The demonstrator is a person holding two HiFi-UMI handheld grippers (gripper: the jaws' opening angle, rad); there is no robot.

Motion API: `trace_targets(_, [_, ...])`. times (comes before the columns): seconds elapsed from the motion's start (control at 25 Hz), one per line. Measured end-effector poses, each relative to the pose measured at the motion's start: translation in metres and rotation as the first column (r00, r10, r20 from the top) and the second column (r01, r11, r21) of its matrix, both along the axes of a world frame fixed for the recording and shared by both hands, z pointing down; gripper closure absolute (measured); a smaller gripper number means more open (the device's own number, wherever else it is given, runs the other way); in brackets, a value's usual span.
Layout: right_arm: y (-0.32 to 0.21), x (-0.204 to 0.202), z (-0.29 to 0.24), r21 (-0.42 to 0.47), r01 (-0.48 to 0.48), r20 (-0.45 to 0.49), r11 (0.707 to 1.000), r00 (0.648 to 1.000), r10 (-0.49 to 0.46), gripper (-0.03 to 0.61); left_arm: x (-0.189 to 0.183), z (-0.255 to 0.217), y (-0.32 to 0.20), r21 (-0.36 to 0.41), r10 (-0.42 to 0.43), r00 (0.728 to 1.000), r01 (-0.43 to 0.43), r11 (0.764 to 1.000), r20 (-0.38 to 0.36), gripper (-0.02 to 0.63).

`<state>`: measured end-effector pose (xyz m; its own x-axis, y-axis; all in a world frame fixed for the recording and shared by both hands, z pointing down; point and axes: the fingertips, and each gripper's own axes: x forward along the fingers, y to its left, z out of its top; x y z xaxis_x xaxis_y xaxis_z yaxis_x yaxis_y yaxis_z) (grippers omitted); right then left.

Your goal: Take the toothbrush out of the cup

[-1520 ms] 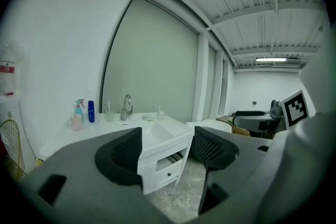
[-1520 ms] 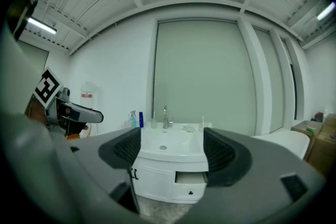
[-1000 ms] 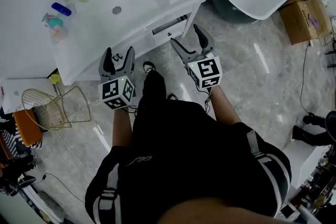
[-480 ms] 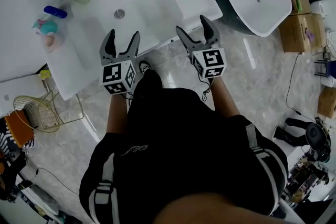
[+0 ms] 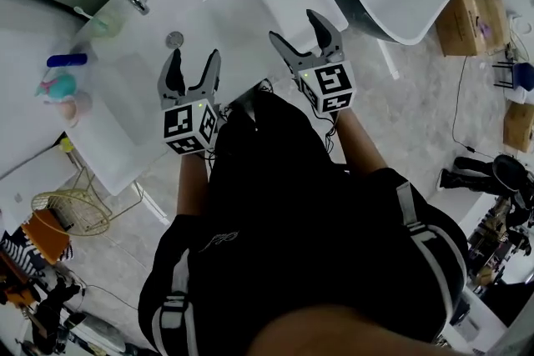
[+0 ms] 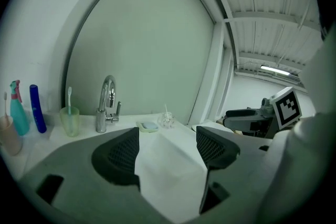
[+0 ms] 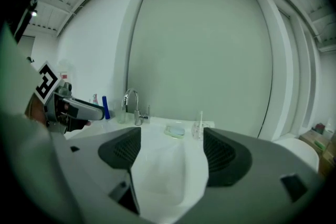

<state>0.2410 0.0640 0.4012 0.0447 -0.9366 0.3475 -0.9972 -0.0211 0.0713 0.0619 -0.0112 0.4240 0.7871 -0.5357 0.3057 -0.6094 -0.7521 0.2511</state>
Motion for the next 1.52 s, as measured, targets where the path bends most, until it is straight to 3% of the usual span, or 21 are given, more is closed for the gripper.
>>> trace_targets(0.32, [-0.054,0.054,0.011,0.008,0.030,0.070,1.000,0.997,-0.030,0.212,0.059,0.019,-0.038,-0.032,0.002,0.998,0.000,1.000,0.056,0.270])
trace_targets(0.76, [-0.149,0.133,0.034,-0.003,0.170,0.163,0.985,0.972,-0.167,0.225,0.115,0.033,-0.100,-0.064,-0.111,0.982,0.122,0.991,0.153,0.268])
trace_targets(1.16, [-0.235,0.148,0.071,-0.062,0.304,0.174,0.951,0.941,-0.289,0.264,0.120,0.060,-0.144,-0.087,-0.240,0.949,0.261,0.961,0.203,0.268])
trace_targets(1.36, [-0.264,0.156,0.091,-0.106,0.304,0.192,0.947,0.941,-0.280,0.350,0.114,0.075,-0.154,-0.114,-0.272,0.935,0.304,0.946,0.229,0.265])
trace_targets(1.52, [-0.278,0.167,0.107,-0.159,0.281,0.188,0.946,0.950,-0.250,0.359,0.115,0.085,-0.161,-0.134,-0.291,0.926,0.329,0.935,0.241,0.265])
